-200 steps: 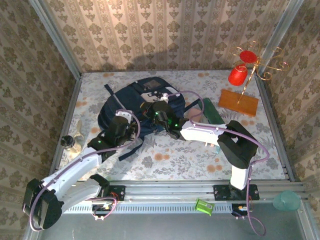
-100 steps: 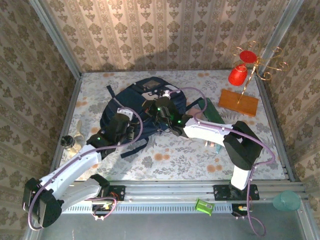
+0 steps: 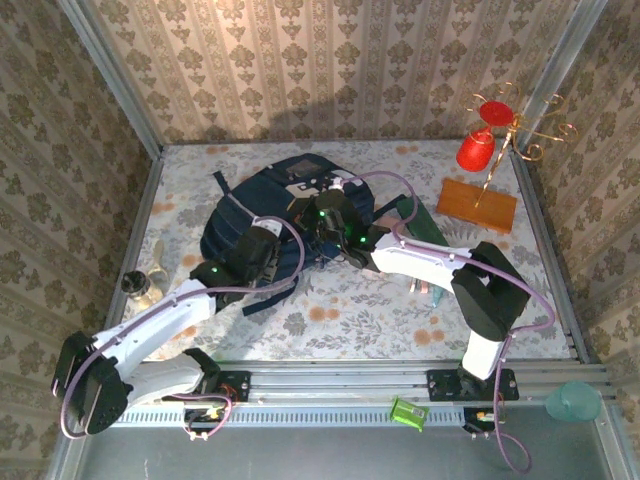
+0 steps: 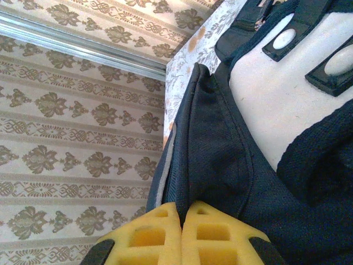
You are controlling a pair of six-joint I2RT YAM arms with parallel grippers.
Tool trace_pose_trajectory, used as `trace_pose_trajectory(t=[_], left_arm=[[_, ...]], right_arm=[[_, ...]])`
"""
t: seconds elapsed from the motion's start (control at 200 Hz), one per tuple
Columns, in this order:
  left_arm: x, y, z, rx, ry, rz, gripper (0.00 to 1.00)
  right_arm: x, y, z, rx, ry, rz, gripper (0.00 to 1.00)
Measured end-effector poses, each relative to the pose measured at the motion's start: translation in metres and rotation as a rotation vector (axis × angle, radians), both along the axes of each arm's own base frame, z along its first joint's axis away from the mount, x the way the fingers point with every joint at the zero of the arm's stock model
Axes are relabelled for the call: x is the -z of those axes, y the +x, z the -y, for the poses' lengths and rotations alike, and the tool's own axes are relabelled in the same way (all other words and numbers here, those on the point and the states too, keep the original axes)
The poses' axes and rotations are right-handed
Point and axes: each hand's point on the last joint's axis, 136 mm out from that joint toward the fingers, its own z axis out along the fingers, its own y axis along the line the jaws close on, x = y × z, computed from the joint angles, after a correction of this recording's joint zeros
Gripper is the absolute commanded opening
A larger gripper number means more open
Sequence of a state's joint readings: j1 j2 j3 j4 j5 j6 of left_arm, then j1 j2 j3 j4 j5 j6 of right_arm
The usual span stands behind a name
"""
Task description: Pack the student bag
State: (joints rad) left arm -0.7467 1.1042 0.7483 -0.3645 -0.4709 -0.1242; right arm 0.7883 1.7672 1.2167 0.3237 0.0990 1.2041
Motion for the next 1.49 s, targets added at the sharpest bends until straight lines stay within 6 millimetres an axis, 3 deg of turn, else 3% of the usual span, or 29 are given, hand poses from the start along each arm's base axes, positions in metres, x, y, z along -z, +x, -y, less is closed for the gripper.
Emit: trace_pose_trajectory(t=[0.425,0.545,0.77,1.05,1.495], left_arm=[[-0.015,0.008,0.005,0.065,-0.005,0.046,0.08],[-0.014,0.007,0.008,0.096,-0.041,0.023,0.00],[-0.015,0.002,0.012,0.129,-0.135,-0.001,0.00],[0.000,-0.011,0.022,0.164,-0.280,-0.033,0.00],[-0.009,-0.033,0.043,0.310,-0.521,0.015,0.00]], right_arm=[[-0.005,0.005,0.011,-0.009,0.009,-0.006,0.00],[-0.005,0.005,0.013,-0.012,0.011,-0.008,0.00],[-0.004,0.007,0.016,-0.025,0.008,-0.009,0.00],[0.007,0.003,0.020,-0.102,-0.057,-0.039,0.00],[0.008,0.001,0.028,-0.191,-0.221,-0.026,0.00]])
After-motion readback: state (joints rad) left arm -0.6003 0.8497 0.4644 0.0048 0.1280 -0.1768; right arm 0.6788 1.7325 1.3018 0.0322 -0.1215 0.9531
